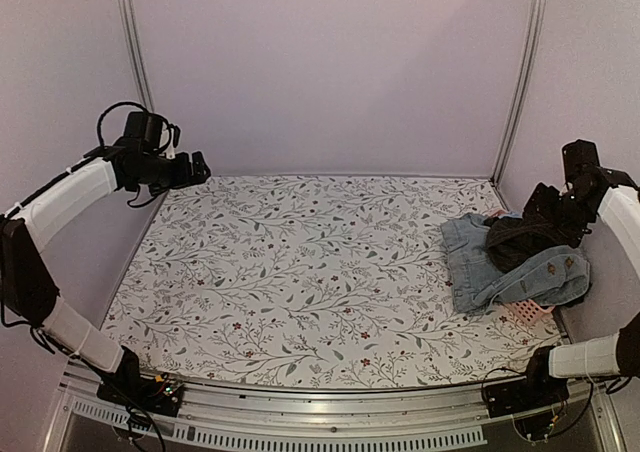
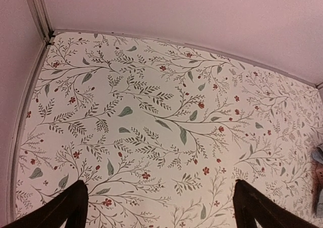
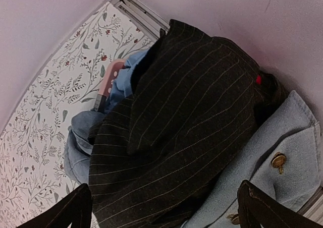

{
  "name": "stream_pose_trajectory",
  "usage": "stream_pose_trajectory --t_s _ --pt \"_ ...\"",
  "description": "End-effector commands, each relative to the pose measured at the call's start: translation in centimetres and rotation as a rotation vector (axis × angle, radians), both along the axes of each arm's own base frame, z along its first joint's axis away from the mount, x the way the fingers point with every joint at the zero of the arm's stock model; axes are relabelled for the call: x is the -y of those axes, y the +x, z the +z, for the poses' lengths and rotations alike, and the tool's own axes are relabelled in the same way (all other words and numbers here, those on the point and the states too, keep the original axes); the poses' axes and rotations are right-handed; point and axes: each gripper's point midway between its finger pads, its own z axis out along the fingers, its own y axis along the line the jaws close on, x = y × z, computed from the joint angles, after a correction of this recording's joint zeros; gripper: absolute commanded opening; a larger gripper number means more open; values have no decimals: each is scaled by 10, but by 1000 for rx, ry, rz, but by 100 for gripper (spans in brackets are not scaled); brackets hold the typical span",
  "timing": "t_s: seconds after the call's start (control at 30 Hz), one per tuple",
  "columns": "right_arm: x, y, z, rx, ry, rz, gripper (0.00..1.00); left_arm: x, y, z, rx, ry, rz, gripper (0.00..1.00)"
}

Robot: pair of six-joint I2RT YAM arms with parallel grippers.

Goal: Fold and stack the mixed laundry pile
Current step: Pick up the crumpled shirt from the bin.

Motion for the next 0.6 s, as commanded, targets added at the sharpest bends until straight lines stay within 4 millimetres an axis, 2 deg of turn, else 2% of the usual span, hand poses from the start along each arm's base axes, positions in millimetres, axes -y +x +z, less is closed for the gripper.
stream_pose_trajectory --t_s 0.0,0.03,0.1,0.2,0.33,0.43,0.57 --pt "8 0 -38 -92 23 -78 99 -4 11 10 33 20 47 100" --pt "8 2 -42 -99 32 -77 98 -4 12 11 34 22 51 100" --pt "7 11 -50 -103 47 -73 87 -6 14 11 35 29 62 100" --pt "6 24 -49 -93 51 -55 61 -8 16 10 33 39 76 100" --pt "7 37 -44 -90 64 -35 3 -13 20 12 30 55 102 100" --pt "8 44 -21 -38 61 -27 0 -12 24 19 44 52 101 100" --pt "6 54 29 81 40 12 0 -12 30 22 55 49 103 100"
